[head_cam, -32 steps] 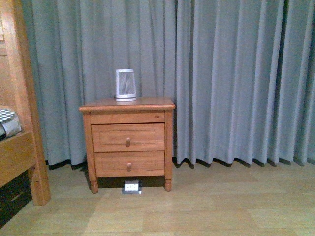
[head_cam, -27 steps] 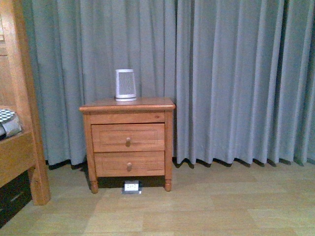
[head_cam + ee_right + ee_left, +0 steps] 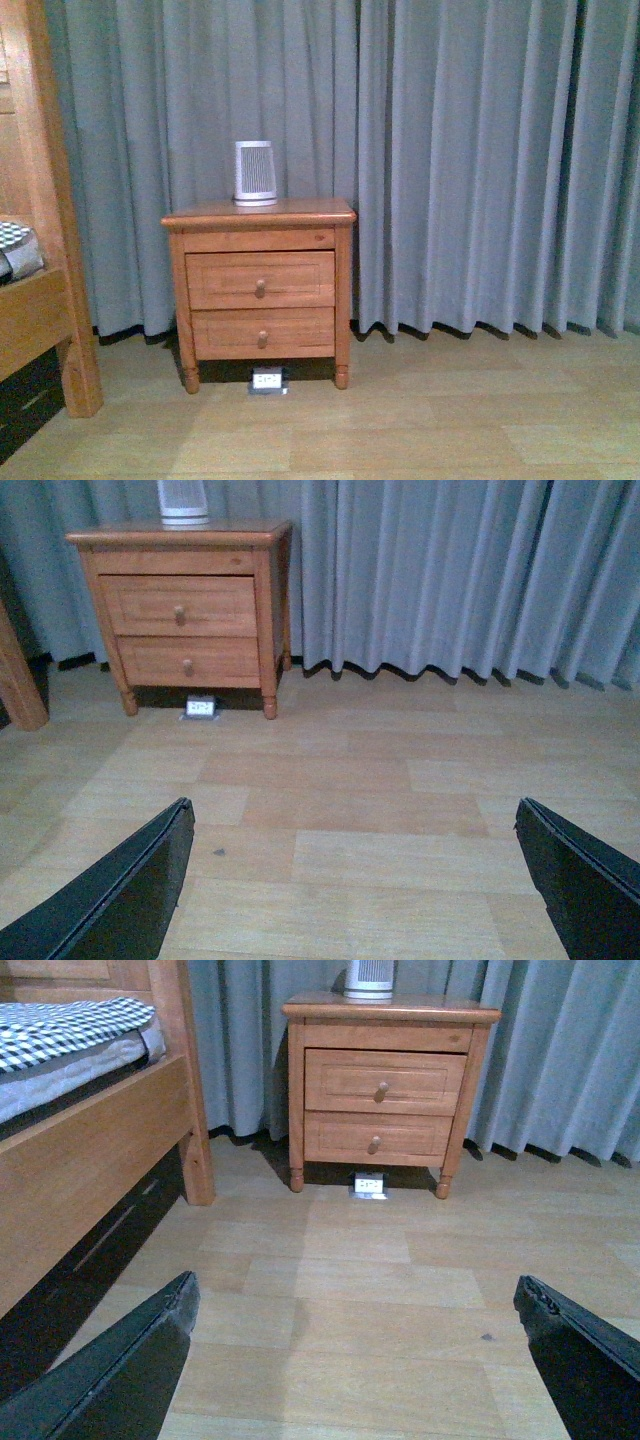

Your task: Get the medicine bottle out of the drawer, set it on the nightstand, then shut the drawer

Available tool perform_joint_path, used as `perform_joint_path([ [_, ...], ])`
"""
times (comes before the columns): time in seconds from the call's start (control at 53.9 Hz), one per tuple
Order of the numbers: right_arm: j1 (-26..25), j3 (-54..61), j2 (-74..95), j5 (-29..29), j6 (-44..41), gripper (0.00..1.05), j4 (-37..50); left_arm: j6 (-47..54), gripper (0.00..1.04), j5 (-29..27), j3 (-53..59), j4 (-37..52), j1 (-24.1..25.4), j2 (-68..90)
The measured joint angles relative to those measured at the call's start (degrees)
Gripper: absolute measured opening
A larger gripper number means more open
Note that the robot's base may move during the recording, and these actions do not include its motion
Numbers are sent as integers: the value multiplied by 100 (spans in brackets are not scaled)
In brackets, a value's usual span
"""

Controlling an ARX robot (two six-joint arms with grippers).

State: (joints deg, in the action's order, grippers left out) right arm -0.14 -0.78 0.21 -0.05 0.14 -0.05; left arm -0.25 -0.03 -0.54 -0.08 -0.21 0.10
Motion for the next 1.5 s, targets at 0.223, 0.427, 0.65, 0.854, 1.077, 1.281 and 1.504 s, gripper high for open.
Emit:
perform_joint_path([
  [0.223,0,0,0,0,0,98,0,0,98,0,0,0,0,0],
  [0.427,0,0,0,0,0,98,0,0,98,0,0,0,0,0],
  [0.65,0,0,0,0,0,98,0,0,98,-2,0,0,0,0],
  [0.854,0,0,0,0,0,98,0,0,98,0,0,0,0,0],
  [1.077,0,0,0,0,0,98,0,0,98,0,0,0,0,0],
  [1.281,0,0,0,0,0,98,0,0,98,-2,0,0,0,0],
  [1.504,0,0,2,0,0,98,0,0,98,0,0,0,0,0],
])
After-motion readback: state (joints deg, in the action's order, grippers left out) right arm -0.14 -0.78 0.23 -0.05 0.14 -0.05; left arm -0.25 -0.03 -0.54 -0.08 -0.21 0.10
